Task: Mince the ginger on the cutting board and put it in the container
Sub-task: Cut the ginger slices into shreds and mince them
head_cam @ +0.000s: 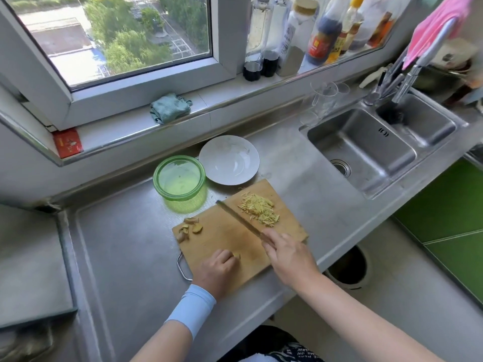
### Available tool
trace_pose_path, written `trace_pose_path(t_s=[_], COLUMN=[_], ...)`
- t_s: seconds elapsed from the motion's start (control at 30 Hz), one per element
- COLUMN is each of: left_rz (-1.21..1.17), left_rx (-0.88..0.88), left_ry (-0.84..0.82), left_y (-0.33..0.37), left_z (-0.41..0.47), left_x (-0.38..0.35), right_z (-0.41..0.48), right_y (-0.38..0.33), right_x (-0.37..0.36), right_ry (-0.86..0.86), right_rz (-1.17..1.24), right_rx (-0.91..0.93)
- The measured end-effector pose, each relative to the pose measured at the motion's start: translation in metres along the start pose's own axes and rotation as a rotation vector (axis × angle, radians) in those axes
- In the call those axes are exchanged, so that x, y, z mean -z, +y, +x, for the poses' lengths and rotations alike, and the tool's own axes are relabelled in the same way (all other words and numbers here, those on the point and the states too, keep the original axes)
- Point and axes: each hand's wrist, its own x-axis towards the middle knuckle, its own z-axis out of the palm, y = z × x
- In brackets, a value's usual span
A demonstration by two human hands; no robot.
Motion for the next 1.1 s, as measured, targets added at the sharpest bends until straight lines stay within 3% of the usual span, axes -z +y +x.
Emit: trace_pose_path(t_s=[0.23,0.5,0.77,1.1], left_rz=[-0.011,0.037,0.023,0.017], left_rx=[0.020,-0.022,-0.009,0.059], left_ry=[-0.048,-0.085,0.009,0.012], left_y=[-0.001,0.000,0.004,0.004], left_z=[-0.003,0.002,-0.002,-0.005], left_x=[-0.008,-0.005,-0.009,-0.014], right_z=[-0.043,-0.037,-0.051,-0.030], right_y=[0.012,0.014,0.022,0.004], right_x=[-0.029,-0.024,-0.020,-0.024], right_ry=[-0.070,-0.209,-0.204,-0.222], right_rz=[-0.181,-0.132,-0.126,-0.120], right_rx=[0.167,0.125,0.151,0.166])
